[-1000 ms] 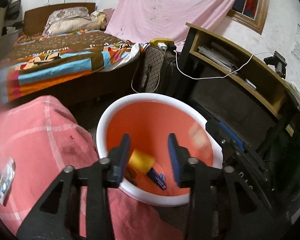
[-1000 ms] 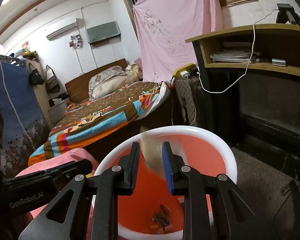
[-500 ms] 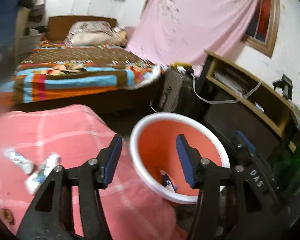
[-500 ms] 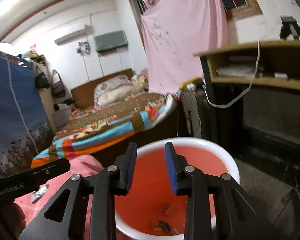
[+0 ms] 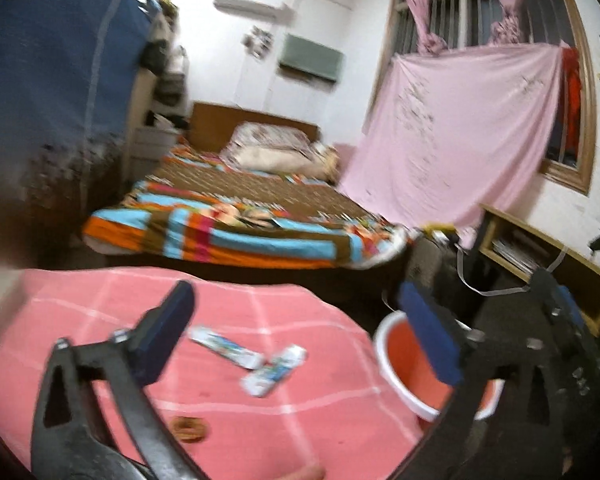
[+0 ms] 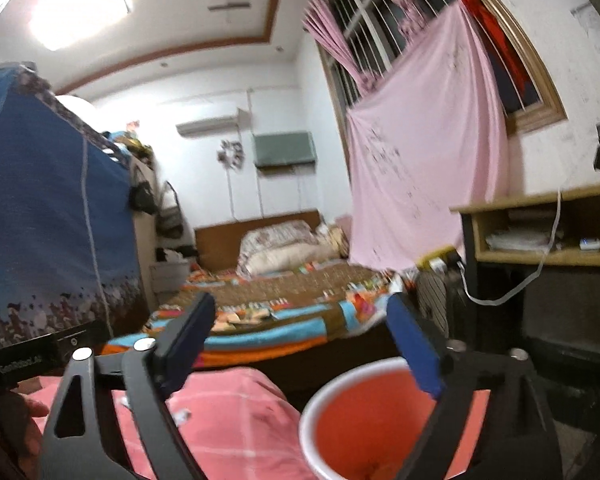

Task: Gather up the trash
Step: 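Move both tools back over the table toward the remaining trash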

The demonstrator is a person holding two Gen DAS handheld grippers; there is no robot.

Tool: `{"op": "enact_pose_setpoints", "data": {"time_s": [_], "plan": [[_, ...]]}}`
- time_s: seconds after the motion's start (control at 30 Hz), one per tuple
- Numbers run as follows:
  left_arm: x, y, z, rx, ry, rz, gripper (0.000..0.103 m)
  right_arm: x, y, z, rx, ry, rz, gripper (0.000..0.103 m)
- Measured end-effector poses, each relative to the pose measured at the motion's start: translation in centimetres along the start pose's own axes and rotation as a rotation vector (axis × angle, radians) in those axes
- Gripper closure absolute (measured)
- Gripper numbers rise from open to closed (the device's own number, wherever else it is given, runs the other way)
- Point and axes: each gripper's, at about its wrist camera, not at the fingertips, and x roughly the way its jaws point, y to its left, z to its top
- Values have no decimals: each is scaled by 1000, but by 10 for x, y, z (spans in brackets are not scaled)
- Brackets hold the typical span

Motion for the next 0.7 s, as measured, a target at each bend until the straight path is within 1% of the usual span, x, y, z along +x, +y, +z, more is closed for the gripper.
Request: {"op": "enact_pose_setpoints", "data": {"time_s": [0.03,0.1,0.17,0.33,0.47,0.53,0.6,0.7], "plan": [[-9,7,-1,0,-32,22,15,-2,5,1,-6,-13,17,0],[-19,17,-2,14,-62,50,15,-5,14,1,-18,-28,57,0],[-30,29,-4,28,-92,93,15,-8,25,-1,-32,-38,102,0],[-55,54,-14,38,-160,165,15,-18,53,-9,-74,-71,175,0],[-70,67,-22,46,-205,202,15,-23,74,-18,-103,-86,240,0],[-74,73,-26,52,-212,214,15,-22,82,-22,-136,-79,252,0],[-74,78,-31,63,-204,226,15,-17,90,-28,-173,-57,258,0],[-71,87,-34,62,-160,229,15,-9,97,-32,-204,-13,252,0]]}}
